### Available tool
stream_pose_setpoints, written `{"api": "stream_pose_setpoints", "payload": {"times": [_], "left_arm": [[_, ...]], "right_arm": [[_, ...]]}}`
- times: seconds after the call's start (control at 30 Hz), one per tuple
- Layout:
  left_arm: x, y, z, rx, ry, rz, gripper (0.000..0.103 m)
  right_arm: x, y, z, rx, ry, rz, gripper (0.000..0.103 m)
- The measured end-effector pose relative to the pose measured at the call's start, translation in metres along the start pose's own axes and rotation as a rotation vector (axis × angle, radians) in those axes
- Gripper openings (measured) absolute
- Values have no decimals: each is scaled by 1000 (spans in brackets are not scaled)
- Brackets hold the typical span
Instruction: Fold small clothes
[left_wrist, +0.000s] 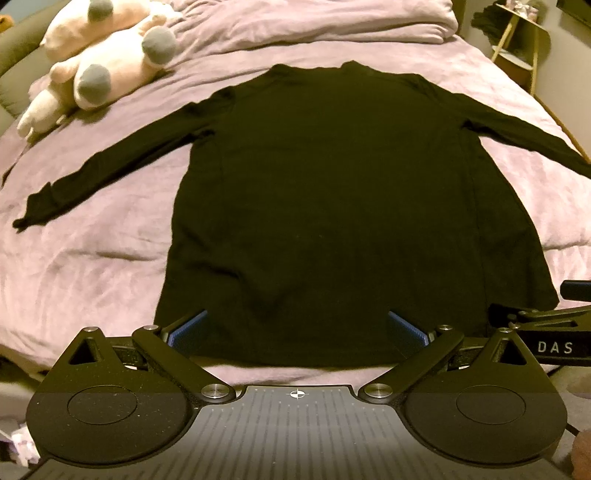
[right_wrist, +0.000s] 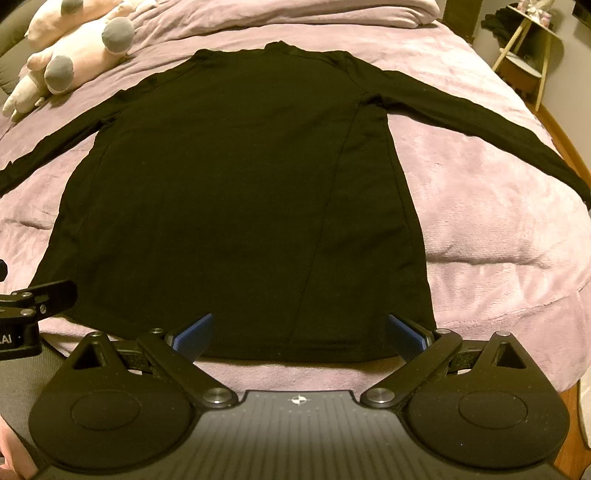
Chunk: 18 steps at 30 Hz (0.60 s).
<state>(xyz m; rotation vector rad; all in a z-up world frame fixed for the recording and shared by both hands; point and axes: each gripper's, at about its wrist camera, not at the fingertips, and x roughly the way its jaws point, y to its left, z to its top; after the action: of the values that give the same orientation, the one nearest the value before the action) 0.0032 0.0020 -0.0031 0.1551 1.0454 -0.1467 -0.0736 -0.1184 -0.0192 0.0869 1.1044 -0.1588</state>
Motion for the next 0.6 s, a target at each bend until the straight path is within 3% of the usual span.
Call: {"api": "stream_pose_setpoints", "payload": {"times": [0.6], "left_arm": [[3, 4, 1, 2, 13, -6, 103]], "right_arm": [[0, -3, 0, 18, -5, -5, 99]]}}
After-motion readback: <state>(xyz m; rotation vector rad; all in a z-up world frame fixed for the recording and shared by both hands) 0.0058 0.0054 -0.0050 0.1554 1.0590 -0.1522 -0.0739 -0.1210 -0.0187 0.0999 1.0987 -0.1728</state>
